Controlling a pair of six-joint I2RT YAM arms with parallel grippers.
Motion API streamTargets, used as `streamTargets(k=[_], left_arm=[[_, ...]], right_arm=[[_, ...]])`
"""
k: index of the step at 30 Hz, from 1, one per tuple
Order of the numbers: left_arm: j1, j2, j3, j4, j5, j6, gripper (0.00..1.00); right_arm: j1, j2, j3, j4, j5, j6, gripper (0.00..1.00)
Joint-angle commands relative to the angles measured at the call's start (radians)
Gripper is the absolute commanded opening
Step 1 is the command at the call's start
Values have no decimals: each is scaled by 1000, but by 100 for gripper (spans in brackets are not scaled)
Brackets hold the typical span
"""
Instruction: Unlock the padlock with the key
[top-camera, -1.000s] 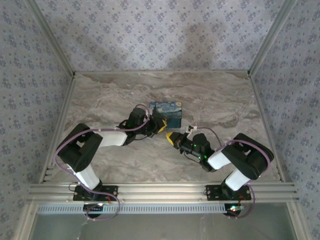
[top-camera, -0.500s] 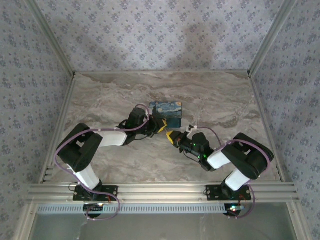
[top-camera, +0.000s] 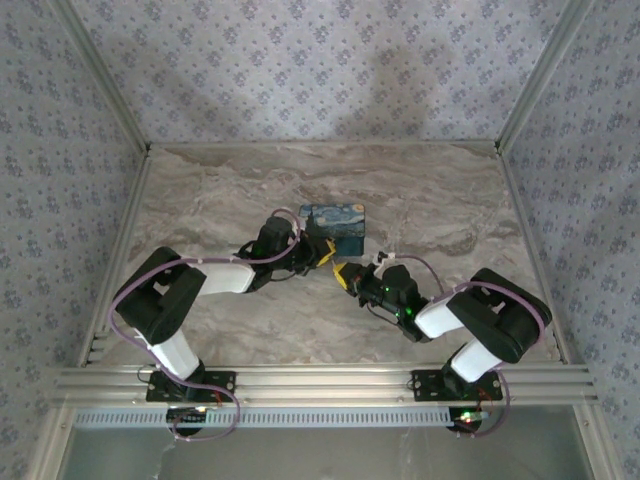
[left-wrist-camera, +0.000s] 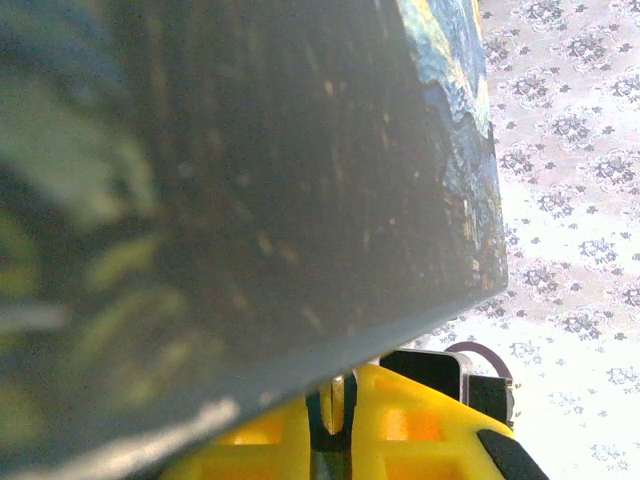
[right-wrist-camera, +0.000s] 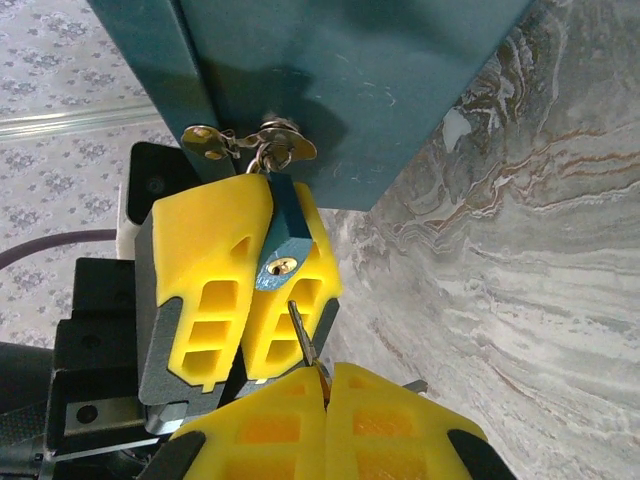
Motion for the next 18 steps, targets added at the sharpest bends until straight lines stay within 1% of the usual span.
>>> streamTargets(k=[1,18], left_arm=[[-8,-32,6,56,14,-7,8],[-10,-18,6,69,16,-12,8]], right_arm=[[7,-14,28,-24,21,12,0],[-3,-17,26,-30,45,11,0]])
